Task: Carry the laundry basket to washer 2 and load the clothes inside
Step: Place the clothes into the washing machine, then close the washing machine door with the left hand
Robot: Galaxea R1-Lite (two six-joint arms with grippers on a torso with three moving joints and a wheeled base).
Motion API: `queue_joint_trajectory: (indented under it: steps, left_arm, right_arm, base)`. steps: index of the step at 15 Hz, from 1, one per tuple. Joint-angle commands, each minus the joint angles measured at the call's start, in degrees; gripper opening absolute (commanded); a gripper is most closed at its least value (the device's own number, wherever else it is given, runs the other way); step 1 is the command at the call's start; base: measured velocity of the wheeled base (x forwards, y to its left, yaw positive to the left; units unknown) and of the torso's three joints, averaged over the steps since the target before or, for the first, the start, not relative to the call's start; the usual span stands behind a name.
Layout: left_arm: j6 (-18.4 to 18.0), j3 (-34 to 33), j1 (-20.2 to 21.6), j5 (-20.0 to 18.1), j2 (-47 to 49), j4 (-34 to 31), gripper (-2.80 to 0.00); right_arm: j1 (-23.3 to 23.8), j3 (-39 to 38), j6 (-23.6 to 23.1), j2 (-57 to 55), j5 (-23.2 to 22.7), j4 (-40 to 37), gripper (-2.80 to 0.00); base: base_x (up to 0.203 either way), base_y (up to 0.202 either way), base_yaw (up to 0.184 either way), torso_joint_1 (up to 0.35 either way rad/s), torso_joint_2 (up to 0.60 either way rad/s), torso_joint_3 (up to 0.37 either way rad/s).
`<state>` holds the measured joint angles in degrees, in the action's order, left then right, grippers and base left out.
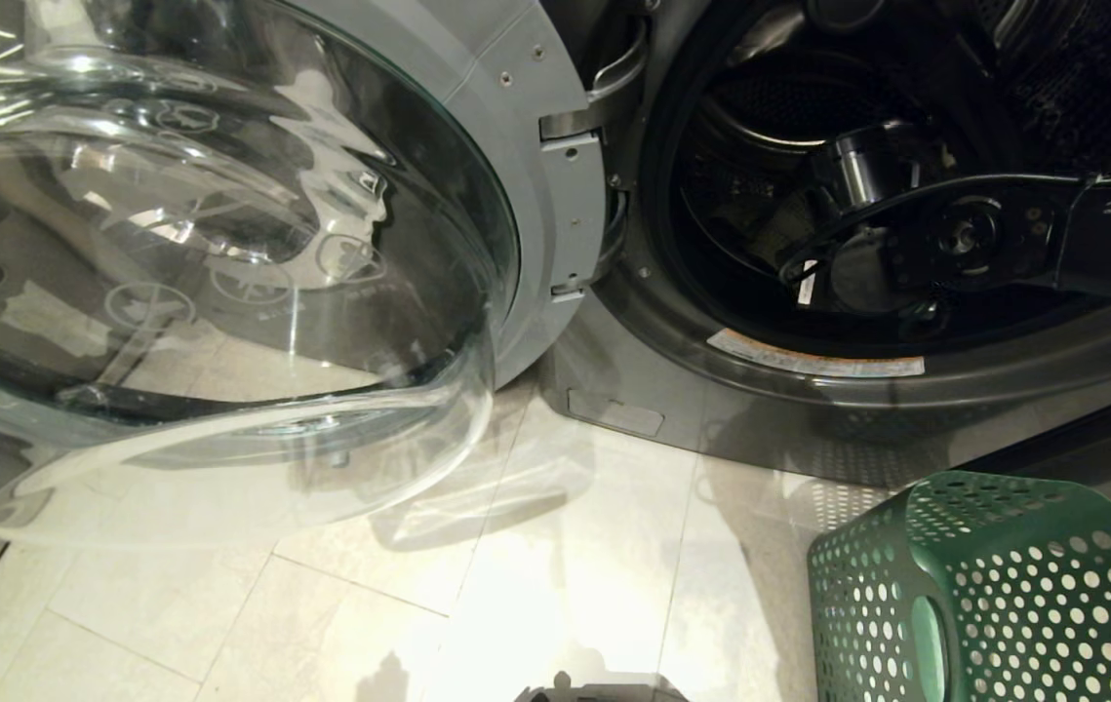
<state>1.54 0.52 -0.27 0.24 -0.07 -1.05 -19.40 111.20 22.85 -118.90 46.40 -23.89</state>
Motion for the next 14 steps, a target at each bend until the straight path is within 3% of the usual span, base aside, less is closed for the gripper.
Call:
queue_joint_trajectory:
  steps: [1,6,14]
  left_arm:
    - [0.0,0.0,0.0,0.0,0.0,0.0,-2.80]
    - [0.0,0.0,0.0,0.0,0.0,0.0,-2.80]
    - [0.0,0.0,0.0,0.0,0.0,0.0,-2.80]
  right_arm:
    - [0.5,0.6,0.1,-2.6,0.1,-0.1,-2.80]
    - [1.3,1.1,2.8,-5.4,-0.7,1.2,-2.80]
    - [1.6,1.1,2.5,-7.9,-0.4,15.6,-2.80]
  base:
    - [0.000,0.000,0.000,0.000,0.00,0.000]
    - [0.000,0.000,0.000,0.000,0.00,0.000]
    - [0.000,0.000,0.000,0.000,0.00,0.000]
